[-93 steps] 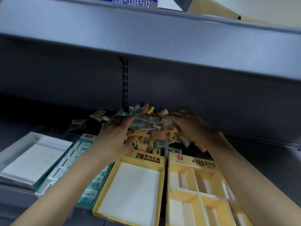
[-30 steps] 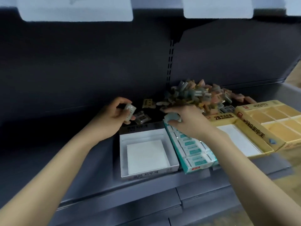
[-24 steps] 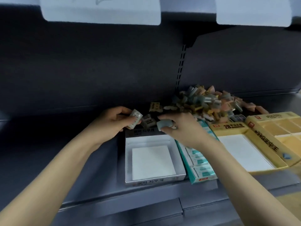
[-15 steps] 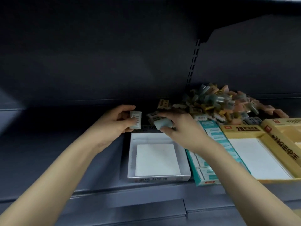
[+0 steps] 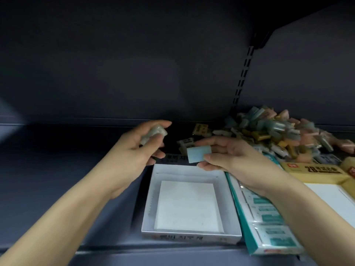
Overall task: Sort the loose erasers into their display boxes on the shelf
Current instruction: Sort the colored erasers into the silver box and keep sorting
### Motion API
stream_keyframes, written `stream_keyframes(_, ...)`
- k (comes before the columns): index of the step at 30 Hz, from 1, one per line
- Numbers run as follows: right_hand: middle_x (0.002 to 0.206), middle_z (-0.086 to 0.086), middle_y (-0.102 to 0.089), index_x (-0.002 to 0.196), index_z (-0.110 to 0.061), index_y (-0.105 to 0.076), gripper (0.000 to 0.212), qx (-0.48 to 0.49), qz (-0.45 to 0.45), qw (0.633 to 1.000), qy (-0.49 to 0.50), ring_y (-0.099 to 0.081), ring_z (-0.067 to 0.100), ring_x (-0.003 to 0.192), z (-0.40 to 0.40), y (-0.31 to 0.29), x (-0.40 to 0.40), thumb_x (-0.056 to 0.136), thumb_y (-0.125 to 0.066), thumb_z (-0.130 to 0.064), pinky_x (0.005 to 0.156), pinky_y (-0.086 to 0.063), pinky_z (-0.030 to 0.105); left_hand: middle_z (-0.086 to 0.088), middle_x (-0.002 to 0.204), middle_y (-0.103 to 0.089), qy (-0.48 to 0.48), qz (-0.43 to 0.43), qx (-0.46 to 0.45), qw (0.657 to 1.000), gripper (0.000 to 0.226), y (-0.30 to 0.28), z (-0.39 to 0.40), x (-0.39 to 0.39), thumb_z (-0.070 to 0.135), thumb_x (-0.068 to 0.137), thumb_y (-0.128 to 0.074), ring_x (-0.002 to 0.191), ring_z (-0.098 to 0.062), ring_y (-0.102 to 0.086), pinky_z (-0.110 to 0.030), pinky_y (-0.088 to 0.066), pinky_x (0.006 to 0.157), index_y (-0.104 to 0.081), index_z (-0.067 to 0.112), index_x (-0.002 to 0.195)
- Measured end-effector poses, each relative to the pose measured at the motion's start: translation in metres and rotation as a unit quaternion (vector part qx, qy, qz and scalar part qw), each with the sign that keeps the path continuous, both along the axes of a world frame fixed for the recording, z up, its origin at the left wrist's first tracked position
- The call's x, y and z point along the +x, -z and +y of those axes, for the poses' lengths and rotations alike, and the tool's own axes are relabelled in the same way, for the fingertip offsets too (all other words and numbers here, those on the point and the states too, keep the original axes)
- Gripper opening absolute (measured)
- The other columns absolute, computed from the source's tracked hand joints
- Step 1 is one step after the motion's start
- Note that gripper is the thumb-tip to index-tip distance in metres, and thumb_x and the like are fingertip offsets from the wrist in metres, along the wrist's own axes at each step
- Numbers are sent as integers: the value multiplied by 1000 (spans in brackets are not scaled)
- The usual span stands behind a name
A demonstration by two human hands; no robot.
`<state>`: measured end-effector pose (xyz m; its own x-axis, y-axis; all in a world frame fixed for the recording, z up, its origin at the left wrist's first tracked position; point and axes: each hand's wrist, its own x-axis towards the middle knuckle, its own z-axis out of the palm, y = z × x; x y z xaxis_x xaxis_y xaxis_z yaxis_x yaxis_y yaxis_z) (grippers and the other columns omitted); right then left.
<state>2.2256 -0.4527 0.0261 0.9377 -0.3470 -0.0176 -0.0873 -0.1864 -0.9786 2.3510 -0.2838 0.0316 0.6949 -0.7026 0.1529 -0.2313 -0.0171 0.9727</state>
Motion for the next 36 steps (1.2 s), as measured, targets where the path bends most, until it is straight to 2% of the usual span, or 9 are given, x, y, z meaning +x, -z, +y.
stream_keyframes(3, 98, 5, -72, 102, -16, -65, 26, 5, -5, 1000, -9, -70, 15, 89, -1, 2, 0, 87, -58, 3, 79, -53, 18, 17, 85, -60, 14, 1, 16, 1000, 32, 9, 3, -1, 20, 94, -46, 65, 3, -55, -16, -48, 73, -60, 47, 106)
stream_keyframes(7, 99, 0, -72, 104, -19, -66, 32, -29, 0, 1000, -6, -68, 10, 91, -3, 4, 0, 80, -66, 2, 85, -51, 17, 2, 75, -56, 20, 16, 24, 999, 33, 17, 6, 1, 17, 95, -43, 65, -1, -53, -15, -46, 76, -60, 41, 110)
stream_keyframes(15, 98, 1, -72, 100, -21, -66, 35, -38, -2, 999, -5, -68, 9, 88, 1, 5, 2, 78, -66, 6, 79, -53, 17, 1, 91, -73, 1, 30, -6, 1000, 49, 21, 9, 1, 3, 84, -61, 88, -5, -68, -16, -48, 89, -58, 42, 113)
stream_keyframes(17, 100, 5, -71, 102, -20, -66, 34, -29, 1, 1000, -7, -68, 12, 87, 2, 4, 1, 80, -64, 6, 75, -54, 19, 1, 91, -73, -4, 47, -7, 999, 45, 23, 8, -1, 2, 83, -63, 88, -8, -69, -18, -50, 89, -59, 34, 114)
stream_keyframes(21, 113, 9, -64, 112, -28, -64, 40, -6, -10, 1000, 15, -69, 17, 95, 3, 0, -2, 87, -57, 4, 82, -55, 22, 0, 99, -69, -12, 70, -29, 997, 37, 22, 7, -3, 0, 84, -60, 83, -11, -70, -15, -51, 84, -64, 30, 105)
stream_keyframes(26, 120, 6, -58, 121, -32, -55, 45, -5, -16, 1000, 25, -70, 16, 92, 7, -4, -6, 92, -51, 2, 79, -55, 21, 4, 92, -71, 0, 35, -15, 999, 21, 17, 6, -8, 8, 80, -65, 85, -7, -66, -14, -50, 78, -68, 26, 91)
stream_keyframes(30, 109, 9, -62, 118, -34, -53, 42, -44, -6, 998, 39, -71, 17, 86, 8, -3, -9, 89, -57, -3, 76, -57, 25, 3, 76, -67, -36, 46, -29, 998, 24, 14, 5, -11, 7, 83, -62, 68, -5, -62, -14, -48, 68, -61, 27, 95)
stream_keyframes(33, 100, 7, -65, 117, -29, -54, 41, -91, 12, 995, 37, -68, 12, 83, 5, -3, -11, 84, -64, -6, 77, -56, 22, -9, 97, -67, -16, 64, -34, 997, 39, 12, 7, -14, 6, 88, -55, 89, -16, -66, -24, -52, 87, -59, 38, 110)
stream_keyframes(36, 89, 0, -67, 102, -26, -62, 30, -125, 26, 991, 45, -64, 8, 77, 2, -6, -13, 78, -71, -9, 69, -51, 13, 2, 99, -70, -26, 25, 6, 999, 29, 9, 10, -17, 8, 87, -58, 89, -8, -67, -17, -50, 87, -68, 32, 99)
